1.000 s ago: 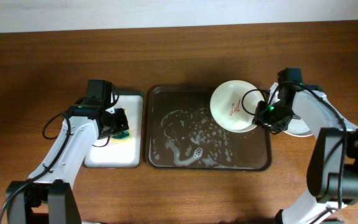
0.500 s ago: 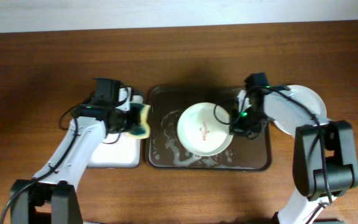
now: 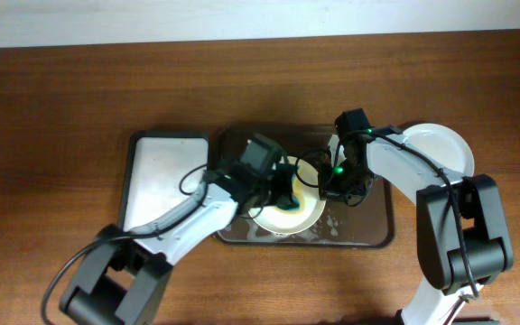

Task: Clean dirty plates on tray and stack at the side
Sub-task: 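Scrub the cream plate with the sponge in the left gripper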

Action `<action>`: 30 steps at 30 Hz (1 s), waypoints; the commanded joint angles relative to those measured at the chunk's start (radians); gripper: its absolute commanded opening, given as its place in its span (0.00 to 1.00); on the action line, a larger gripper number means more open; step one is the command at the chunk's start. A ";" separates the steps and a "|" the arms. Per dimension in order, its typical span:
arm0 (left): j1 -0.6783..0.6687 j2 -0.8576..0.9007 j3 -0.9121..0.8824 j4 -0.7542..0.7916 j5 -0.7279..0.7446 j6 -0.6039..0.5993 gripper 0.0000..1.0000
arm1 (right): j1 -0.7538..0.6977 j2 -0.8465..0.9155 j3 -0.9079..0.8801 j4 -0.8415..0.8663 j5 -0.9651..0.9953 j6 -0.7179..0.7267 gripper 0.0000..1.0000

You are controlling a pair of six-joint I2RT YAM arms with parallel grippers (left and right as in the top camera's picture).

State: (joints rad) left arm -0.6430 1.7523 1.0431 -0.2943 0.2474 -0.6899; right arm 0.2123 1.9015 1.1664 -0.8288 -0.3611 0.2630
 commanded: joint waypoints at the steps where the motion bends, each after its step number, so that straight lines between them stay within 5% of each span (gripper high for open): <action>1: -0.069 0.055 -0.002 0.030 -0.151 -0.084 0.00 | 0.006 0.008 -0.007 0.002 -0.010 0.007 0.04; 10: -0.084 0.110 -0.002 -0.116 -0.502 -0.079 0.00 | 0.006 0.008 -0.007 -0.002 -0.010 0.007 0.04; 20: -0.045 -0.132 0.042 -0.171 -0.399 0.096 0.00 | 0.006 0.008 -0.007 -0.005 -0.010 0.007 0.04; 30: -0.111 0.077 0.037 0.008 -0.206 0.020 0.00 | 0.006 0.008 -0.007 -0.005 -0.010 0.007 0.04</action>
State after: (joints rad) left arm -0.7216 1.7660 1.0737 -0.3191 -0.0132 -0.6559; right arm 0.2153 1.9034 1.1610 -0.8330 -0.3828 0.2649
